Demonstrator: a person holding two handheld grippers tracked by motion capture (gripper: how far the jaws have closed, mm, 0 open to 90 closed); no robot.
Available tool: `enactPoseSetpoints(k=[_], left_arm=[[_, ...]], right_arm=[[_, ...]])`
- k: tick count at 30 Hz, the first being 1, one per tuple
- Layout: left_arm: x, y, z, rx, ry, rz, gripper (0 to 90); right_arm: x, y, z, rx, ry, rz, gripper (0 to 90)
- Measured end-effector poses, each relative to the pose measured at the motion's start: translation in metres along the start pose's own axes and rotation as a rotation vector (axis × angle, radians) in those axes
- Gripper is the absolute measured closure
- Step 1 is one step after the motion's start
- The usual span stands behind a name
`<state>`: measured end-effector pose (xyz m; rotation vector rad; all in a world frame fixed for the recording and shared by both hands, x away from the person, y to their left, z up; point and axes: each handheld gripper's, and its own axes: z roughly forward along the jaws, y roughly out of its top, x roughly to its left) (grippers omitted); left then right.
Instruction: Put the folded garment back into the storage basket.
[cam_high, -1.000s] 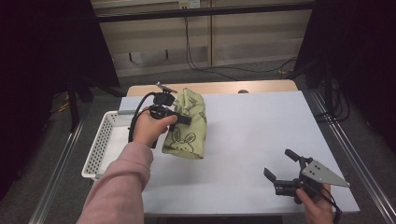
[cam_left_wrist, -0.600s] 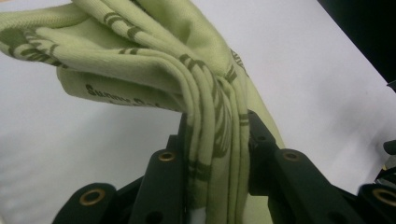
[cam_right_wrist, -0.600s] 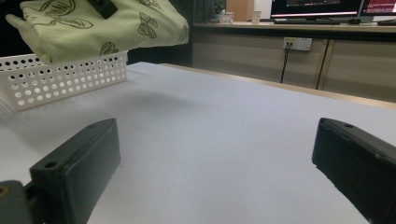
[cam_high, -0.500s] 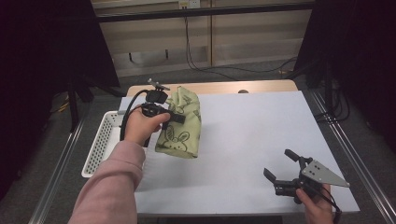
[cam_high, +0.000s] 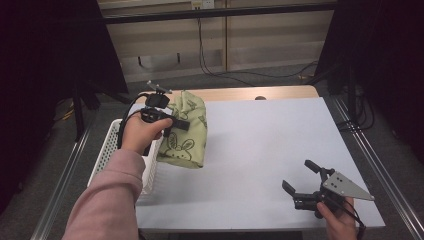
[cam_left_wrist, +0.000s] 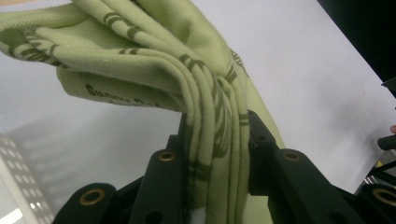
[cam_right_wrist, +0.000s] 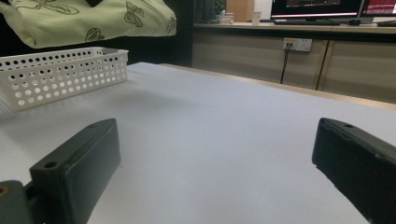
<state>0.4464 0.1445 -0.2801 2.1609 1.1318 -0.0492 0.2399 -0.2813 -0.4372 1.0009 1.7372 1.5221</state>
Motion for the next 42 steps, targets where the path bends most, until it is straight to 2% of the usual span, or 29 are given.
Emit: enactPoseSetpoints(k=[4,7,11,17,24,29,35,36,37,42], left_arm=[[0.004,-0.001,-0.006,0.003,0.000,-0.009,73.5],[0.007,-0.003,-0.014,0.006,0.018,-0.008,73.5],[0.010,-0.004,-0.019,0.013,0.011,-0.013,73.5],[0.015,-0.008,-0.029,0.020,0.023,-0.013,73.5],[0.020,-0.011,-0.036,0.030,0.029,-0.028,73.5],[0.024,-0.013,-0.041,0.043,0.037,-0.025,73.5],[0.031,-0.016,-0.049,0.038,0.059,-0.031,73.5],[0.031,-0.017,-0.050,0.034,0.058,-0.049,73.5],[0.032,-0.018,-0.051,0.038,0.061,-0.037,73.5],[0.037,-0.019,-0.056,0.039,0.066,-0.047,73.5]], right_arm=[[0.000,0.000,0.000,0.000,0.001,-0.001,0.6],[0.000,0.000,0.000,0.001,0.001,-0.002,0.6],[0.000,0.000,0.000,0.002,-0.001,0.001,0.6],[0.000,0.000,0.001,0.001,0.002,-0.004,0.6],[0.001,0.000,0.001,0.002,0.000,-0.005,0.6],[0.000,0.000,0.001,0.001,0.003,-0.002,0.6],[0.000,0.000,0.001,0.002,0.002,-0.003,0.6],[0.000,0.000,0.001,0.002,0.001,-0.003,0.6],[0.000,0.000,0.001,0.002,0.001,-0.003,0.6],[-0.001,0.000,0.001,0.002,0.001,-0.003,0.6]])
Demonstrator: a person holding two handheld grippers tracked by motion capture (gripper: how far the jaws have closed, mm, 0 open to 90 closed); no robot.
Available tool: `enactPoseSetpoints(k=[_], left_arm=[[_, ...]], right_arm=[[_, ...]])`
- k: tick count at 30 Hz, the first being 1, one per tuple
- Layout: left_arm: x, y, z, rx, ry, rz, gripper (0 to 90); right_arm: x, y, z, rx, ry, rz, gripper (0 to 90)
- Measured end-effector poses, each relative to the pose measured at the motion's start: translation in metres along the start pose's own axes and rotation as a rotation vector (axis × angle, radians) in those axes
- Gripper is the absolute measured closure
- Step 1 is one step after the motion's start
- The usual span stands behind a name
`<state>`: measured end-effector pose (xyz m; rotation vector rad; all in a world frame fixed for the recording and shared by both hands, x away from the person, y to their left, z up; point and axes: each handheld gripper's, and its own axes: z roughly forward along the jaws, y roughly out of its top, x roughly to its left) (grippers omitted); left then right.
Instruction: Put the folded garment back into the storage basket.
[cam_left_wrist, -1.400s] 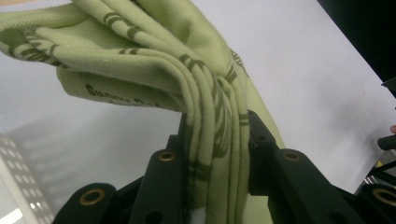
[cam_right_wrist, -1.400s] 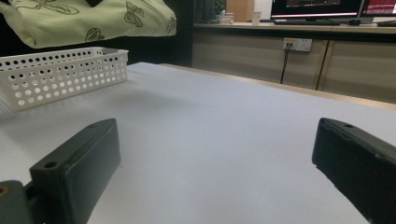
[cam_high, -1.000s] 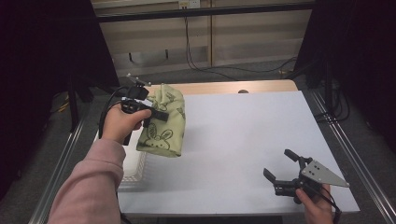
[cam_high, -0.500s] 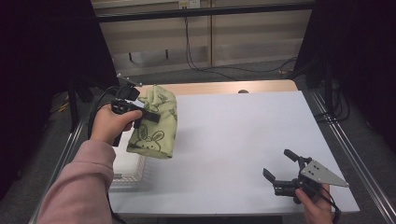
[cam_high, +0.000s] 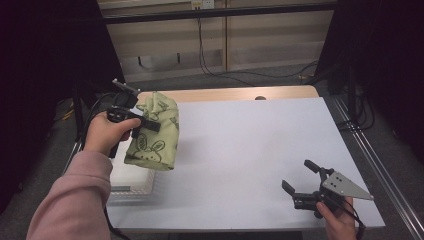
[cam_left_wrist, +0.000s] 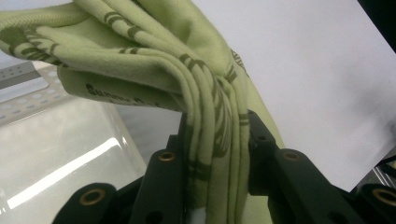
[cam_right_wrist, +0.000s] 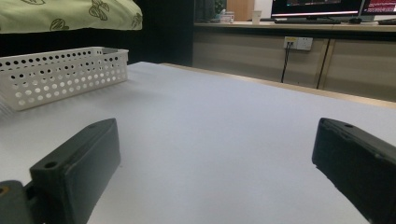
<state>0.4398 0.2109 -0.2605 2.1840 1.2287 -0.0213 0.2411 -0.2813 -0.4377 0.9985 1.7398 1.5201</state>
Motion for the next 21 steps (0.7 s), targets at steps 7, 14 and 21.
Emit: enactPoseSetpoints(k=[7,14,21], left_arm=[[0.003,-0.003,-0.005,-0.004,0.012,-0.016,73.5],[0.007,-0.005,-0.009,-0.007,0.019,-0.011,73.5],[0.012,-0.008,-0.011,0.004,0.026,-0.018,73.5]], right_arm=[[0.000,0.000,0.000,-0.001,-0.002,0.004,0.6],[0.000,0.000,0.000,-0.002,-0.002,0.008,0.6],[0.000,0.000,0.000,-0.002,-0.001,0.007,0.6]])
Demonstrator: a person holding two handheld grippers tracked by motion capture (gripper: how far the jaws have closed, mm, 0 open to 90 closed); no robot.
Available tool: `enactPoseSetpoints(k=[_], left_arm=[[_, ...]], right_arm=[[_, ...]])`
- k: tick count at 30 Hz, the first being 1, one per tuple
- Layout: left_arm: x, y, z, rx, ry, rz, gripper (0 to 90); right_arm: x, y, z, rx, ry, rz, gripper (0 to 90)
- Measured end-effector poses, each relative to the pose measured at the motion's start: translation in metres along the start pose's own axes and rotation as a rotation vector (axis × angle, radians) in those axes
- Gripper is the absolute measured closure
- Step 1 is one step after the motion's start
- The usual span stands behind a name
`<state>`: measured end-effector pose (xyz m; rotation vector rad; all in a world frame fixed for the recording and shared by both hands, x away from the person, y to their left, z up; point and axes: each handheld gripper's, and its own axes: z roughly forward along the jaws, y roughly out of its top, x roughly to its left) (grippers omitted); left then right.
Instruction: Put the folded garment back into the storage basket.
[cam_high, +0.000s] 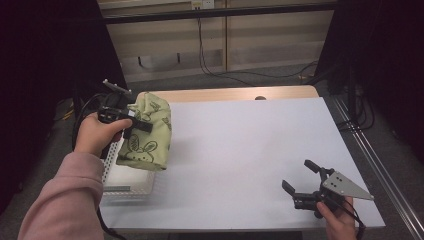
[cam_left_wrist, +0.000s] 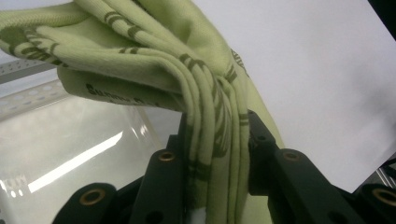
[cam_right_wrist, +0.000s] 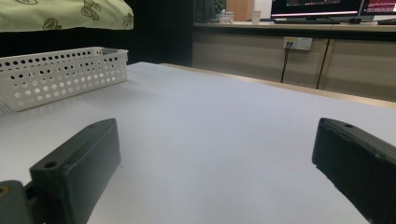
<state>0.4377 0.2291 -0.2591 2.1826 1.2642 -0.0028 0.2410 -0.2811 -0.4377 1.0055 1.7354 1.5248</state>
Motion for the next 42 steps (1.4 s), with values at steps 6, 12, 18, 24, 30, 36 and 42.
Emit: enactPoseSetpoints(k=[6,12,18,24,30,36,42], left_arm=[[0.005,-0.004,-0.002,-0.002,0.004,-0.013,73.5],[0.009,-0.008,-0.003,0.005,0.020,-0.017,73.5],[0.013,-0.011,-0.005,0.005,0.023,-0.023,73.5],[0.018,-0.015,-0.008,0.011,0.026,-0.023,73.5],[0.022,-0.019,-0.010,0.010,0.049,-0.033,73.5],[0.027,-0.023,-0.010,0.014,0.050,-0.048,73.5],[0.032,-0.027,-0.009,0.011,0.069,-0.051,73.5]], right_arm=[[0.000,0.000,0.000,0.000,0.001,0.000,0.6],[0.000,0.000,0.000,0.001,0.001,-0.003,0.6],[0.000,0.000,0.000,0.001,0.000,-0.004,0.6],[0.000,0.000,0.000,0.000,0.000,-0.003,0.6],[0.000,0.000,0.000,0.001,0.001,-0.003,0.6],[0.000,0.000,0.000,-0.001,0.002,-0.010,0.6],[0.000,0.000,0.000,0.001,0.001,-0.006,0.6]])
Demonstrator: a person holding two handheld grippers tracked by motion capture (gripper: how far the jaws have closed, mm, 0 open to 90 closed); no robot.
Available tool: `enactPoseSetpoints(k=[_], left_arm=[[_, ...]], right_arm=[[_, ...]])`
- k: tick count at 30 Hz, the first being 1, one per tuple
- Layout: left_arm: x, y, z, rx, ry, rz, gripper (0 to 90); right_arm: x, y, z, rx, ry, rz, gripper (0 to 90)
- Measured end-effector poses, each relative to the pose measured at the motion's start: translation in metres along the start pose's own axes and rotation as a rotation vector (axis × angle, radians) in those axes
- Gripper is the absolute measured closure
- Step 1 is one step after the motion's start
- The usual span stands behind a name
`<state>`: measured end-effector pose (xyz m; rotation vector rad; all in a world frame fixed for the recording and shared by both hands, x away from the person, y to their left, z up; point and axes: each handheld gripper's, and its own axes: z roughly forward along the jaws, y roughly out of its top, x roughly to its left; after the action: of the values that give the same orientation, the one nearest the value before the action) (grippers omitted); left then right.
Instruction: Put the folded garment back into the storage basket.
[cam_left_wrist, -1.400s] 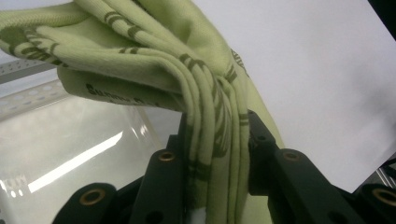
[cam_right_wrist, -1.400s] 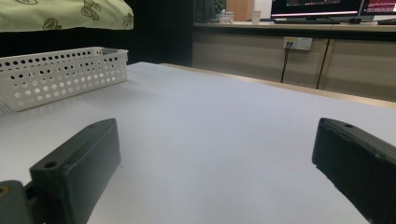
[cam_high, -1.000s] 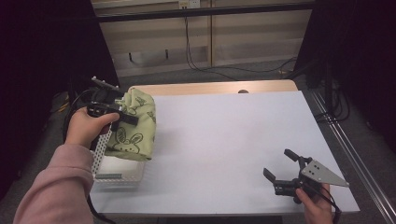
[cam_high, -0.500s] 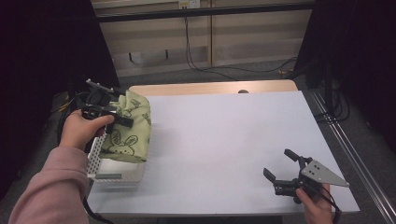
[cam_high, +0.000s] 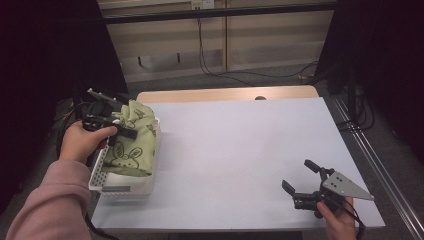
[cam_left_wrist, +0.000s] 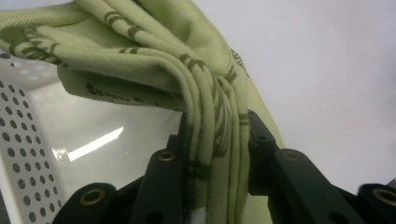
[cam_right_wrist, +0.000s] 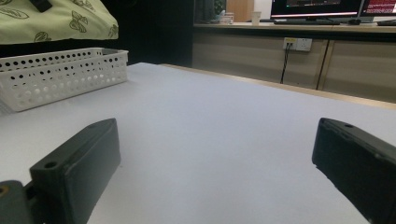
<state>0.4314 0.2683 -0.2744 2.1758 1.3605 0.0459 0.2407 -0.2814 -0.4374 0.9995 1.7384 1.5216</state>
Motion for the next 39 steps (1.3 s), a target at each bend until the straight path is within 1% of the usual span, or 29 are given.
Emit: enactPoseSetpoints(k=[1,5,9,10,13,16,18,20,23,25,27,28,29,30,31,32,35,37,38,39], left_arm=[[0.001,-0.001,0.000,0.004,-0.007,-0.001,73.5],[0.004,-0.003,0.000,0.013,-0.007,0.004,73.5],[0.007,-0.004,0.000,0.015,0.000,0.002,73.4],[0.007,-0.004,0.000,0.018,0.001,0.008,73.4],[0.008,-0.004,0.000,0.017,0.009,0.003,73.4],[0.008,-0.004,0.001,0.022,0.015,0.012,73.4],[0.009,-0.004,0.001,0.023,0.015,0.010,73.4],[0.009,-0.004,0.002,0.034,0.014,0.012,73.4],[0.010,-0.005,0.003,0.032,0.018,0.004,73.4],[0.012,-0.005,0.004,0.035,0.031,0.011,73.3],[0.012,-0.005,0.004,0.039,0.027,0.009,73.4],[0.013,-0.006,0.005,0.033,0.037,0.017,73.4],[0.013,-0.006,0.005,0.038,0.034,0.015,73.4],[0.014,-0.006,0.006,0.038,0.039,0.025,73.3],[0.014,-0.006,0.006,0.044,0.034,0.025,73.3],[0.014,-0.006,0.007,0.042,0.041,0.028,73.3],[0.015,-0.007,0.009,0.041,0.032,0.020,73.3],[0.016,-0.007,0.010,0.046,0.028,0.014,73.3],[0.017,-0.007,0.010,0.049,0.032,0.037,73.3],[0.015,-0.008,0.011,0.048,0.031,0.016,73.3]], right_arm=[[0.000,0.000,0.000,0.000,0.000,0.000,0.6],[0.001,0.000,0.000,-0.003,0.000,0.001,0.6],[0.000,0.000,0.000,-0.002,-0.001,-0.004,0.6],[0.000,0.000,0.000,-0.002,-0.001,-0.004,0.6],[0.000,0.000,0.000,-0.004,-0.002,0.001,0.6],[0.000,0.000,0.000,-0.002,0.000,-0.002,0.6],[0.001,0.000,0.000,-0.003,0.000,0.002,0.6],[0.000,0.000,0.000,-0.003,-0.001,0.002,0.6],[0.000,0.000,0.000,-0.002,-0.003,0.006,0.6],[0.001,0.000,0.000,-0.005,-0.002,0.005,0.6],[0.000,0.000,0.000,-0.003,-0.001,-0.002,0.6],[0.000,0.000,0.000,-0.003,0.000,-0.001,0.6],[0.001,0.000,0.000,-0.005,-0.001,0.005,0.6],[0.001,0.000,0.000,-0.005,-0.001,0.006,0.6],[0.000,0.000,0.000,-0.003,0.000,-0.002,0.6],[0.001,0.000,0.000,-0.004,0.000,0.001,0.6],[0.001,0.000,0.000,-0.005,0.000,0.005,0.6],[0.000,0.000,0.000,-0.003,0.000,-0.001,0.6],[0.001,0.000,0.000,-0.005,-0.001,0.005,0.6],[0.001,0.000,0.000,-0.005,-0.001,0.005,0.6]])
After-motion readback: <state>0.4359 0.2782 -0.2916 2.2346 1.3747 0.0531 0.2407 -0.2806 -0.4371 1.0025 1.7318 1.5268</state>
